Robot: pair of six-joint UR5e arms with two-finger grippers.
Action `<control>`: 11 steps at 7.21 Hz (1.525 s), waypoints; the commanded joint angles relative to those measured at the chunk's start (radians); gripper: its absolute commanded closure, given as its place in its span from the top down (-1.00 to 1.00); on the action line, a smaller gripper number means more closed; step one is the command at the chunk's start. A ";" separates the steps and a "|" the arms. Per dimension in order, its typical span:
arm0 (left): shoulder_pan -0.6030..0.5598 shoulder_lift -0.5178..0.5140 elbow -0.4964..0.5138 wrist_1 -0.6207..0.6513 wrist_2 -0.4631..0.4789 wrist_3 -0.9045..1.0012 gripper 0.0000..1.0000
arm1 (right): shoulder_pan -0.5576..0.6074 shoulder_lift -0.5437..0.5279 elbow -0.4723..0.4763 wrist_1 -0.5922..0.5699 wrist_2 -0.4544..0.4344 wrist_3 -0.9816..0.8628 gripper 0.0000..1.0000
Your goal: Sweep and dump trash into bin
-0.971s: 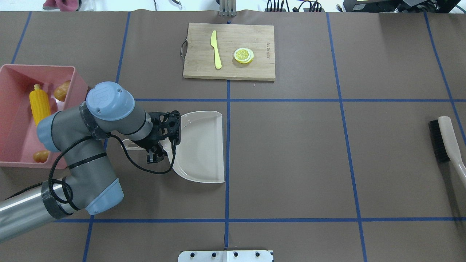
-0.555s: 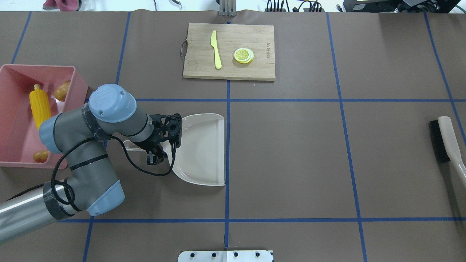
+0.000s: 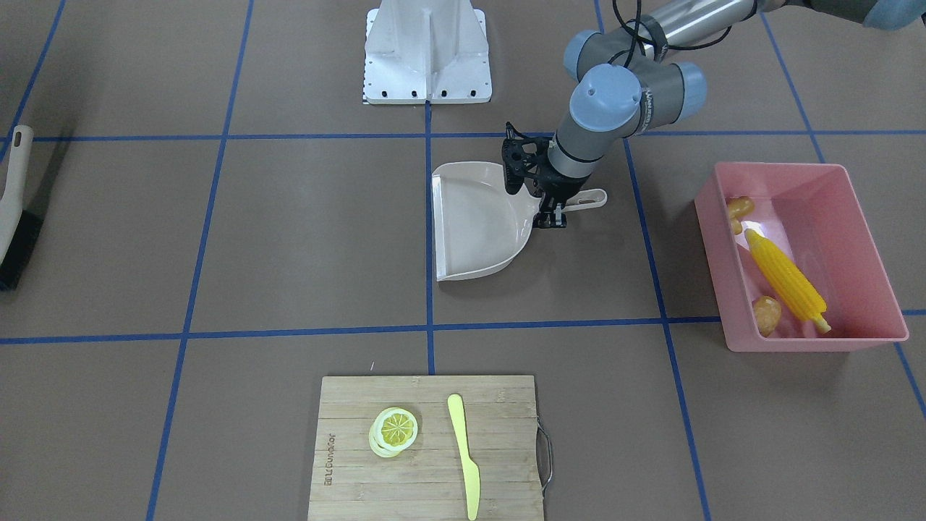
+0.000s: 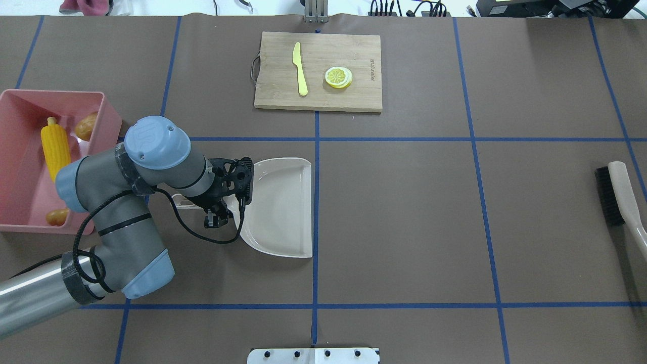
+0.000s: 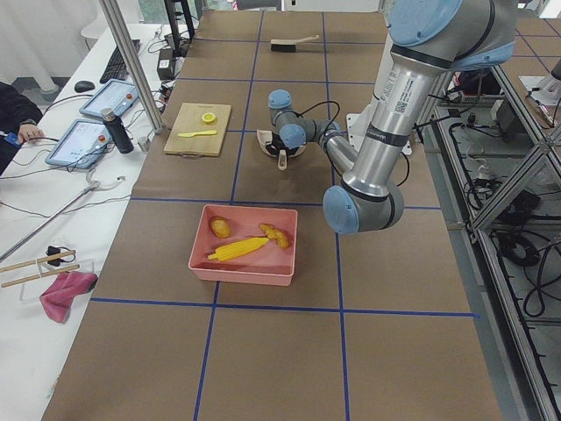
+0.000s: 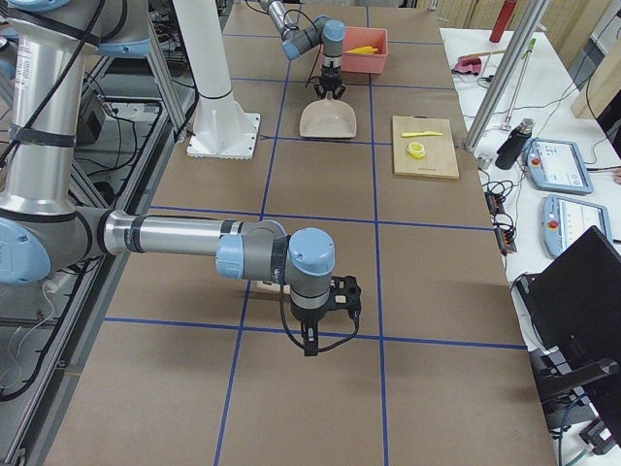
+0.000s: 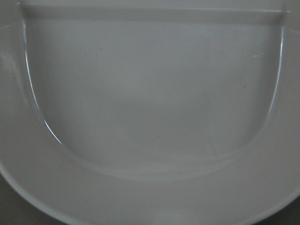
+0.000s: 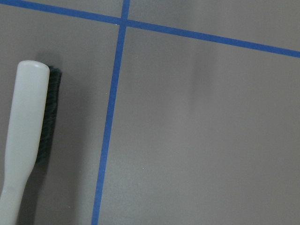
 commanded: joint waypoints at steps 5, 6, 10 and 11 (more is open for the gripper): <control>-0.111 0.038 -0.134 0.058 0.000 -0.004 0.97 | 0.000 0.000 0.000 0.000 0.000 0.000 1.00; -0.156 0.040 -0.136 0.077 0.015 -0.010 0.97 | 0.000 0.000 -0.002 0.000 0.000 0.000 1.00; -0.303 0.040 -0.131 0.119 0.146 -0.173 0.97 | 0.000 0.000 -0.002 -0.001 0.000 0.000 1.00; -0.332 0.040 -0.128 0.128 0.115 -0.337 0.97 | 0.000 -0.002 -0.002 -0.001 0.000 0.000 1.00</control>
